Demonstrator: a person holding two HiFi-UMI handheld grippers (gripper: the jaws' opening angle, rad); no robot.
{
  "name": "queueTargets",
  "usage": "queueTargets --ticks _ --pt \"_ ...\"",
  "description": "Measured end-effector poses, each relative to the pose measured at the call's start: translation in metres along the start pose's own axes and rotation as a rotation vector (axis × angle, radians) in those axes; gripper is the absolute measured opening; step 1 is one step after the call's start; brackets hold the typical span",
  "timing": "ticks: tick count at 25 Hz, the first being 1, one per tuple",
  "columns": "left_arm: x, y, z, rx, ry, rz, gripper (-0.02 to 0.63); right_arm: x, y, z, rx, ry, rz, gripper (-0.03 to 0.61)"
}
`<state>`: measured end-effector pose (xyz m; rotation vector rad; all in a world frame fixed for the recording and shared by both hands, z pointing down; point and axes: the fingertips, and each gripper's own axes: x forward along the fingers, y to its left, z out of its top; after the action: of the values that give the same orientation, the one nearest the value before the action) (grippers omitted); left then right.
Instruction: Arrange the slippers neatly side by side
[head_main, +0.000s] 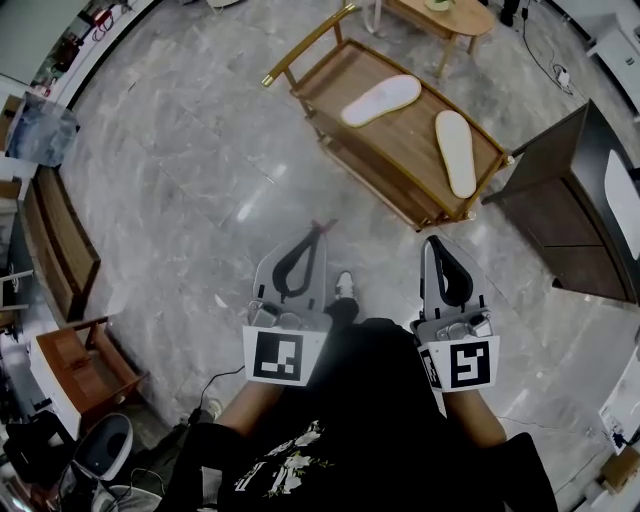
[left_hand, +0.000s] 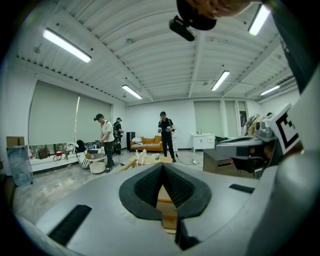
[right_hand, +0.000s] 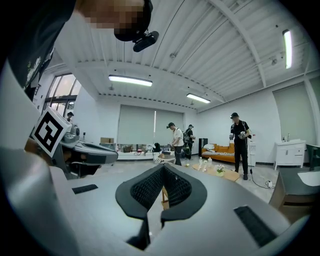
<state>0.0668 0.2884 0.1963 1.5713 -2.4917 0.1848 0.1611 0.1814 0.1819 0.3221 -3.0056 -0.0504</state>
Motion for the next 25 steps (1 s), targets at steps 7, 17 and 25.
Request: queueTargets --ticks 7,17,25 --pt "0.015 0.016 0.0 0.012 -0.012 -0.03 -0.014 0.029 0.007 0.003 -0.01 -0.011 -0.001 -0.009" --pt "0.025 0.031 0.002 -0.013 -0.037 -0.059 -0.014 0.046 0.011 0.008 -0.034 -0.007 -0.03 -0.009" --pt "0.028 0.041 -0.005 -0.045 -0.032 -0.049 -0.014 0.05 0.013 0.01 -0.046 0.006 -0.04 -0.009"
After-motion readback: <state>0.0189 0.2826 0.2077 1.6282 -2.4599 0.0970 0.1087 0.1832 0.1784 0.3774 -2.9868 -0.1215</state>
